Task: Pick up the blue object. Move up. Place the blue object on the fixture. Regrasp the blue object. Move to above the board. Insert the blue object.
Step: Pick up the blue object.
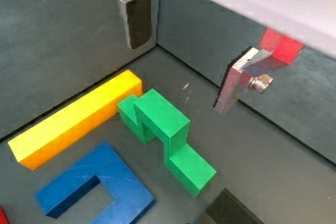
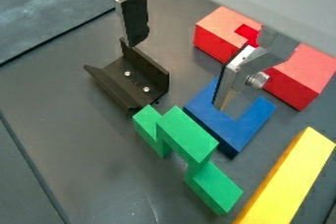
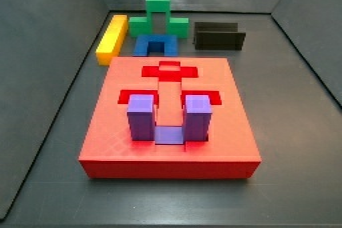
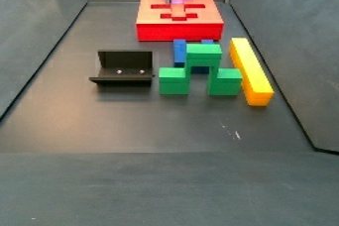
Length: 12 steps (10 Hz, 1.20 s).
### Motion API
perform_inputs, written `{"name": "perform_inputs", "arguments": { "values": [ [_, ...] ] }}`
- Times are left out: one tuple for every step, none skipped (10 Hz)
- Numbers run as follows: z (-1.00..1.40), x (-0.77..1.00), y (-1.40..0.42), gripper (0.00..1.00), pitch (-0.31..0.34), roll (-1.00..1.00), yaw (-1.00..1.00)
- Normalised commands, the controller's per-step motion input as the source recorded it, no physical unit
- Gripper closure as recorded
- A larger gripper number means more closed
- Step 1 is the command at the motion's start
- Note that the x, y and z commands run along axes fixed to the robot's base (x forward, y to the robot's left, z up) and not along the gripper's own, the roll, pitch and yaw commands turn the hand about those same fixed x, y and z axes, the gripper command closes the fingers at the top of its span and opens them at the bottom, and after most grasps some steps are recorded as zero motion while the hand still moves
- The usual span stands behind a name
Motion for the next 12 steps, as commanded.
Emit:
{"name": "perform_inputs", "arguments": {
  "values": [
    [-0.23,0.0,-0.14,0.0,0.0,0.05,0.0],
    [-0.22,0.0,-0.13,0.0,0.0,0.05,0.0],
    [-0.23,0.0,-0.13,0.0,0.0,0.05,0.0],
    [-0.23,0.0,-0.11,0.0,0.0,0.04,0.0],
    [-0.2,0.0,-0.12,0.0,0.0,0.03,0.0],
    [-0.2,0.0,-0.12,0.0,0.0,0.03,0.0],
    [-0.17,0.0,-0.11,0.0,0.0,0.02,0.0],
    [-0.18,0.0,-0.11,0.0,0.0,0.03,0.0],
    [-0.16,0.0,-0.09,0.0,0.0,0.02,0.0],
    [-0.17,0.0,-0.1,0.0,0.0,0.02,0.0],
    [-0.19,0.0,-0.1,0.0,0.0,0.01,0.0],
    [-0.17,0.0,-0.1,0.0,0.0,0.0,0.0]
  ]
}}
